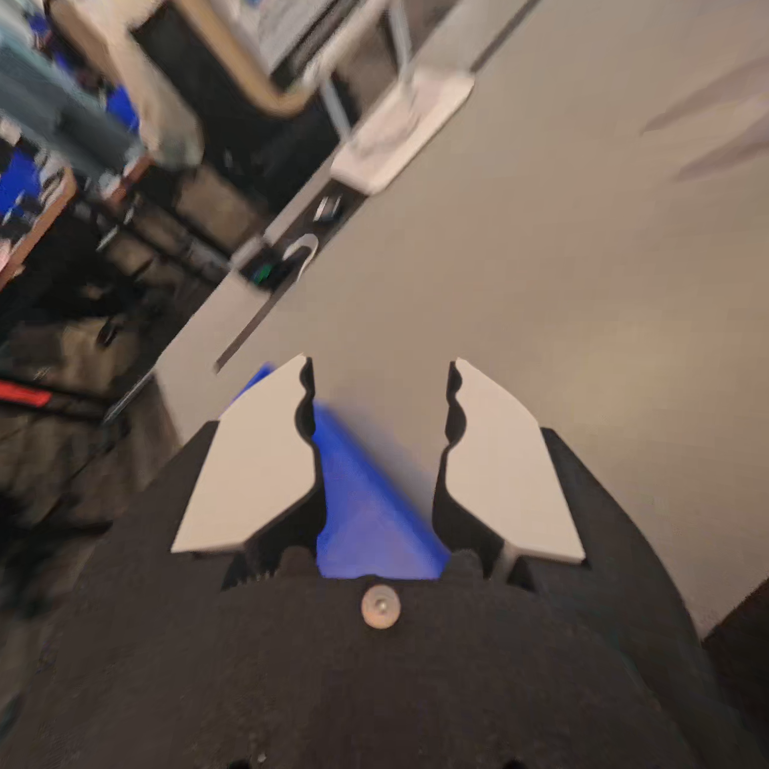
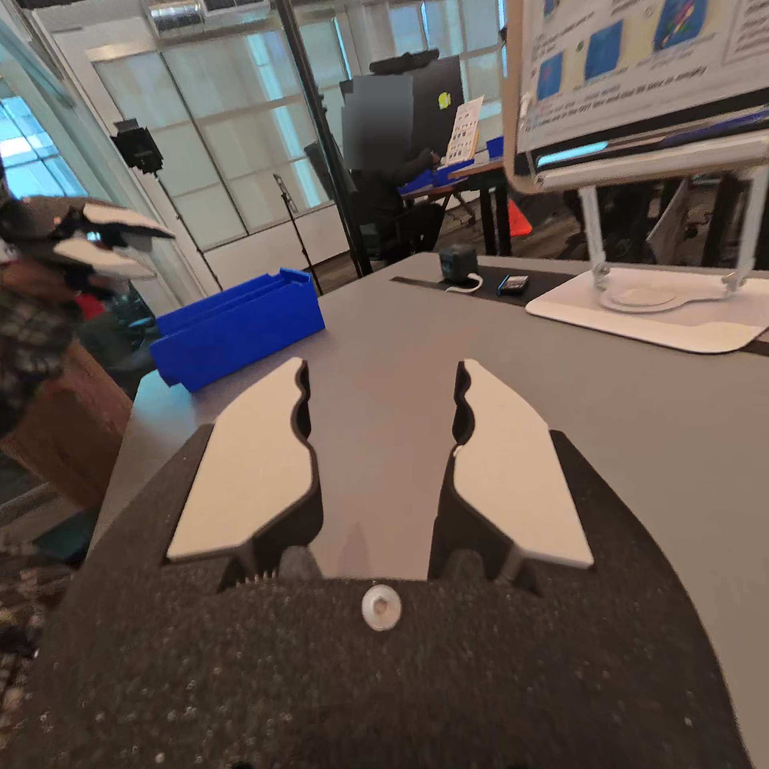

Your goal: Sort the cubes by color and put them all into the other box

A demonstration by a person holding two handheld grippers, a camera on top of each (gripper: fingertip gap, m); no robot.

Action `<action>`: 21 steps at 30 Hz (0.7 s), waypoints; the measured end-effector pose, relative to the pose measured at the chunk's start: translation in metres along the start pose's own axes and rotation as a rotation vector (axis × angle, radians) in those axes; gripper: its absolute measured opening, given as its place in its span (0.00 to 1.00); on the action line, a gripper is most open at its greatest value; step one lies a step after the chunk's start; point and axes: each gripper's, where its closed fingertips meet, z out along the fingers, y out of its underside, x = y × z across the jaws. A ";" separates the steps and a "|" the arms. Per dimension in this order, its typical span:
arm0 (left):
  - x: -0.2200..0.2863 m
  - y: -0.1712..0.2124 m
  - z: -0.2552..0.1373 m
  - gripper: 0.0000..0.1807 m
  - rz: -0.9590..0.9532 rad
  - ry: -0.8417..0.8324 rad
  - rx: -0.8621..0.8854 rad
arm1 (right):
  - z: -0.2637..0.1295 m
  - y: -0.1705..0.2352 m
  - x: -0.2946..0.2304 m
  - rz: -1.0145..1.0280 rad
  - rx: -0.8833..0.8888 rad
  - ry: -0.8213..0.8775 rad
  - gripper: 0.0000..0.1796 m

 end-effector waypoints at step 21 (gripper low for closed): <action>-0.047 0.274 -0.044 0.23 -0.626 0.064 -1.030 | 0.021 0.039 -0.007 -0.048 -0.102 -0.040 0.37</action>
